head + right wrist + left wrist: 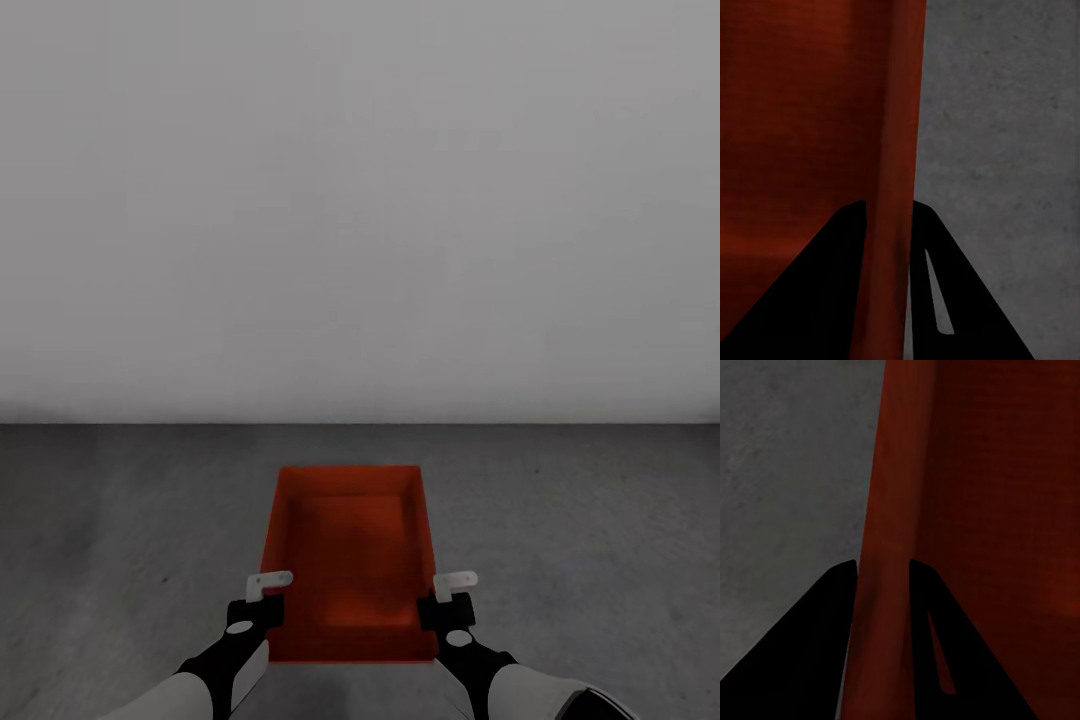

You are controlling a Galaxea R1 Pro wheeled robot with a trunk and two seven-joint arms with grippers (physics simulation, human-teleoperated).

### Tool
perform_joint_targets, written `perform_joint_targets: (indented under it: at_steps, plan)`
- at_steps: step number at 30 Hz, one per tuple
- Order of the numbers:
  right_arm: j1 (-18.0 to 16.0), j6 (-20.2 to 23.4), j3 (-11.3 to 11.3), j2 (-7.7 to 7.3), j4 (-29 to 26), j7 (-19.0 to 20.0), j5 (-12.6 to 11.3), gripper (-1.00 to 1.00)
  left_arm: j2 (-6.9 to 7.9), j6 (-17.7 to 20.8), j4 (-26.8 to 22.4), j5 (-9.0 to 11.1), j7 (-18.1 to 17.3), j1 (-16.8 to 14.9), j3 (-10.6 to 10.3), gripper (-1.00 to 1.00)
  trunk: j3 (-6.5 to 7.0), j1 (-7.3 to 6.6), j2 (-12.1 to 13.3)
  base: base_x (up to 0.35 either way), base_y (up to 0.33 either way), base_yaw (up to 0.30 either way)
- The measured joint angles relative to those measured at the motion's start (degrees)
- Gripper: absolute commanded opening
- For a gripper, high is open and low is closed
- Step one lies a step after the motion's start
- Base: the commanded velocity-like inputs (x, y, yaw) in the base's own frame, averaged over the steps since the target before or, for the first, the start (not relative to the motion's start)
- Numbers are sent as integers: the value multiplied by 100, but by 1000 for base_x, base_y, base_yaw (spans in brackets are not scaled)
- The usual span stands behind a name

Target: Move the two storage containers from the living room to the garage. In the garage, place one container on the floor and stack the other container on top of it (either order is fine).

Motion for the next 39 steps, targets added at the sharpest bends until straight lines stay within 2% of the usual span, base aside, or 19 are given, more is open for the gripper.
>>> perform_joint_targets:
  at_steps: [39]
  plan:
    - [1, 2, -3, 0, 1, 1, 3, -100, 0, 0, 5, -1, 0, 0, 2, -100, -700, 857, -1565, 0, 0, 0]
